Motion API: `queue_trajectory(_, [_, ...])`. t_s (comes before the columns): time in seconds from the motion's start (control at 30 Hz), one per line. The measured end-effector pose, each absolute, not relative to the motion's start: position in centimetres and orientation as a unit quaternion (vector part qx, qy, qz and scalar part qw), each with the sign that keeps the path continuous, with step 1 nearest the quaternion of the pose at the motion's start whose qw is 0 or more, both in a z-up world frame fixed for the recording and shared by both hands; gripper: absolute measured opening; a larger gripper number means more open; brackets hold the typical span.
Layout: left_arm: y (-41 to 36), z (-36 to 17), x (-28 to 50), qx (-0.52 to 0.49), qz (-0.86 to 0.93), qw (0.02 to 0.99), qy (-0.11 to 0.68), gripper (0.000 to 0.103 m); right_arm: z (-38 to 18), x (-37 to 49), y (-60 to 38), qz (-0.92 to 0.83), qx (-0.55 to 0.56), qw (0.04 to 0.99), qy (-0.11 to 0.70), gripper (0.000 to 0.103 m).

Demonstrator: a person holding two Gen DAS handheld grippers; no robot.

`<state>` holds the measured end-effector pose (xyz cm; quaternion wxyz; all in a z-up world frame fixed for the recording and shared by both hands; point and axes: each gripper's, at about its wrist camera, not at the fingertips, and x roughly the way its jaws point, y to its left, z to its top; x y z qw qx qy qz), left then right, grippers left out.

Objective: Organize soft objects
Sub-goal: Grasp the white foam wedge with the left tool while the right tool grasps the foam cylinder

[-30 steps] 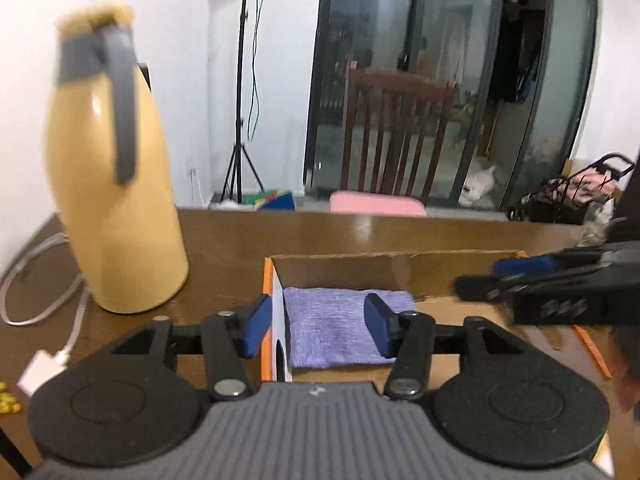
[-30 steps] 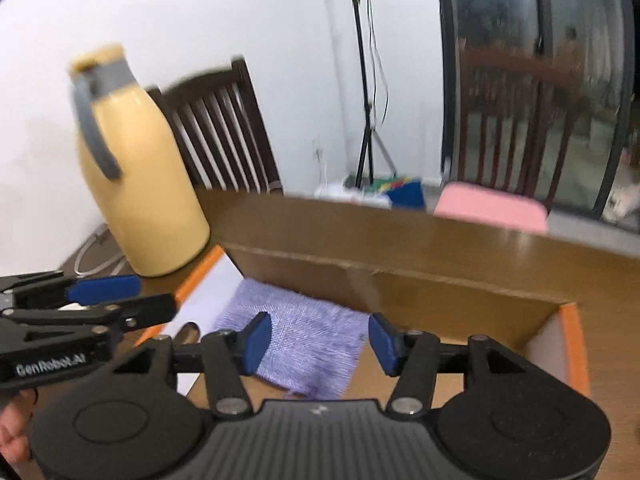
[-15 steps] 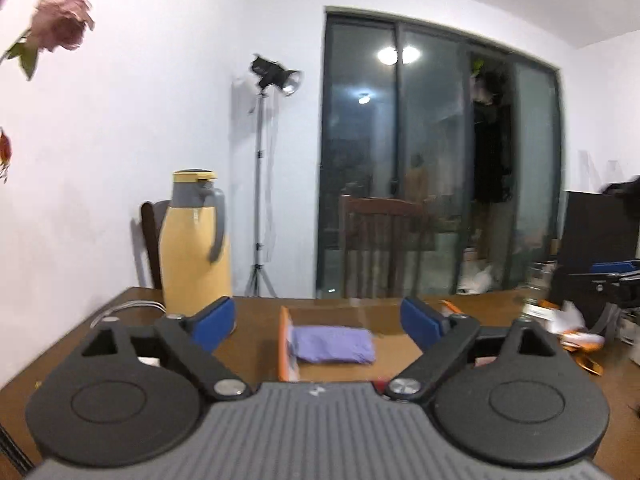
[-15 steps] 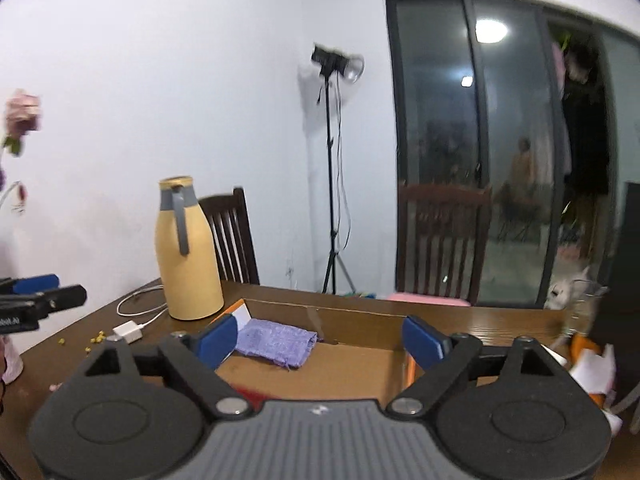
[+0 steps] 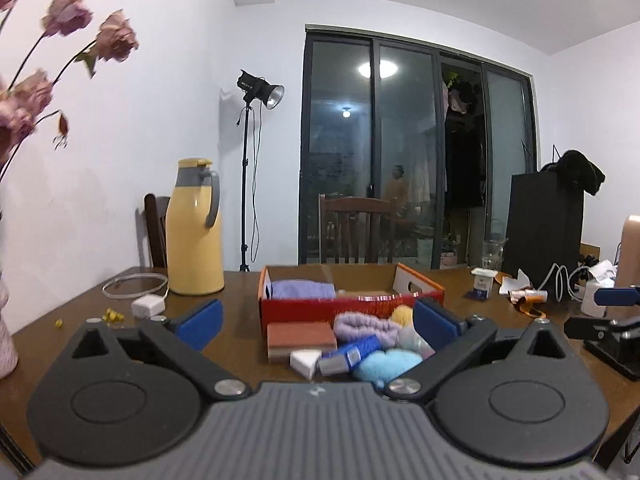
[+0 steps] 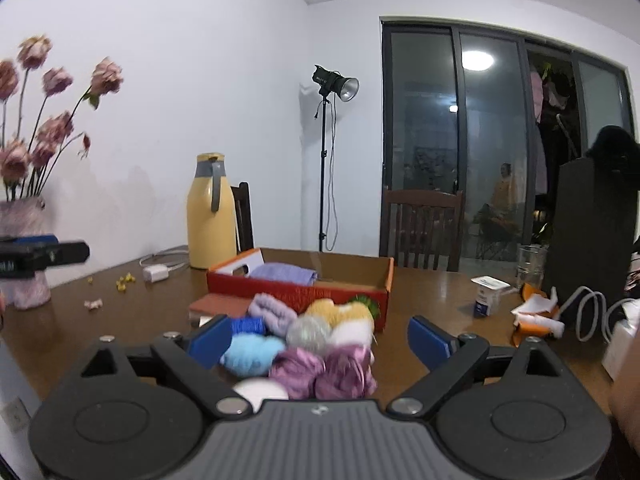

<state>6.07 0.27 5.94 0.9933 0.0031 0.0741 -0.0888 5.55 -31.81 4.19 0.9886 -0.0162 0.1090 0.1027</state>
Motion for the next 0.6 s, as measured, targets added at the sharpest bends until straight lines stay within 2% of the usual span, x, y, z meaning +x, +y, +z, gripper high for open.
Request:
queue_trajectory(0.07, [0.4, 5.0, 5.6, 0.004, -0.086, 0.994, 0.072, 0.103, 2.7, 4.4, -31.7, 0.092, -0.010, 0.990, 0.102, 0.099])
queue_trajectory(0.3, [-0.3, 2.7, 7.1, 0.004, -0.098, 0.989, 0.112, 0.103, 0.7, 4.3, -29.7, 0.114, -0.042, 0.986, 0.113, 0.099])
queue_trajectory(0.6, [-1.5, 0.1, 10.5, 0.015, -0.110, 0.981, 0.161, 0.103, -2.6, 8.9, -28.1, 0.136, -0.029, 0.972, 0.190, 0.086])
